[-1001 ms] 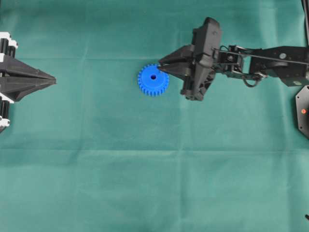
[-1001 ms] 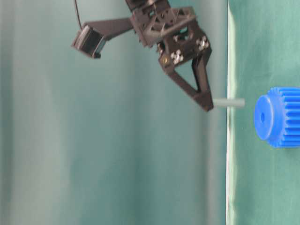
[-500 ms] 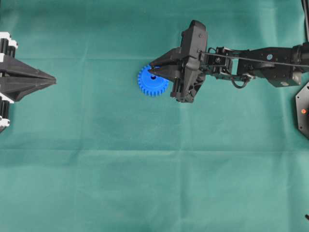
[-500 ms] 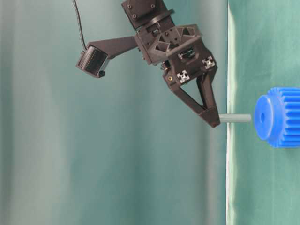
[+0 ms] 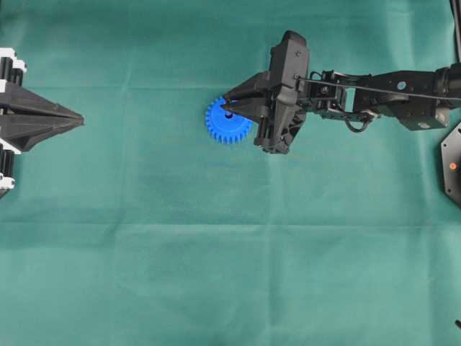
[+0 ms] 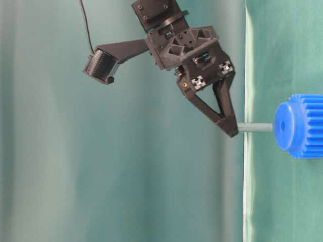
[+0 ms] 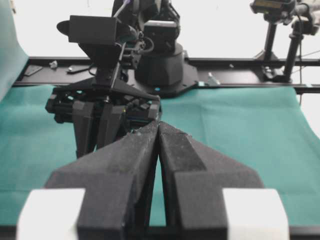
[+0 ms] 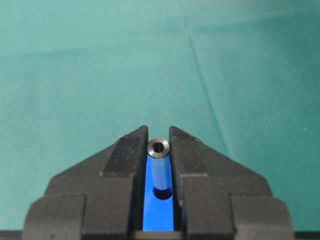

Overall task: Insert the shaft placed at a random location into the center hole of the medium gear at another random location.
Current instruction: 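Lower the shaft with the right gripper into the gear's center hole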

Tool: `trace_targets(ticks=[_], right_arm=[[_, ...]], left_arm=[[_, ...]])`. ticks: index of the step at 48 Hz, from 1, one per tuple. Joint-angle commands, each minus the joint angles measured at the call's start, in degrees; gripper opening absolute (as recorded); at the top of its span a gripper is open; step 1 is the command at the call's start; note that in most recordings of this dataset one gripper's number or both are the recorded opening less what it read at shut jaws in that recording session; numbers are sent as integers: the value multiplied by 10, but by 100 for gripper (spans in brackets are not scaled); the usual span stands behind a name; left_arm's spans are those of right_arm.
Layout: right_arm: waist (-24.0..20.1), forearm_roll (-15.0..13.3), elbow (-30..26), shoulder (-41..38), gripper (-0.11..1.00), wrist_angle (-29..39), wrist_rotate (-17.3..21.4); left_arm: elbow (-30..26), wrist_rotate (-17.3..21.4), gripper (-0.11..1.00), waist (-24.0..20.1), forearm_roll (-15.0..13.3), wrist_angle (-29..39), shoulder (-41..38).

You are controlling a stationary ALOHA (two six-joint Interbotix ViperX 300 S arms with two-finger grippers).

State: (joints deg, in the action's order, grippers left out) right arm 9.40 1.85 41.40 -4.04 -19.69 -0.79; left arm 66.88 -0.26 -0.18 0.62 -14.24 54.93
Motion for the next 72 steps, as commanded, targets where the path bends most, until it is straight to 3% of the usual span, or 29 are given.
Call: trace_targets(ticks=[1,72], right_arm=[[-1,2,-13,1,13,-4,0],[1,2,-16,-73,13,-37,0]], left_arm=[[-13,-1,0,0,1,-3,-4],[-13,-1,0,0,2,-3,-4]])
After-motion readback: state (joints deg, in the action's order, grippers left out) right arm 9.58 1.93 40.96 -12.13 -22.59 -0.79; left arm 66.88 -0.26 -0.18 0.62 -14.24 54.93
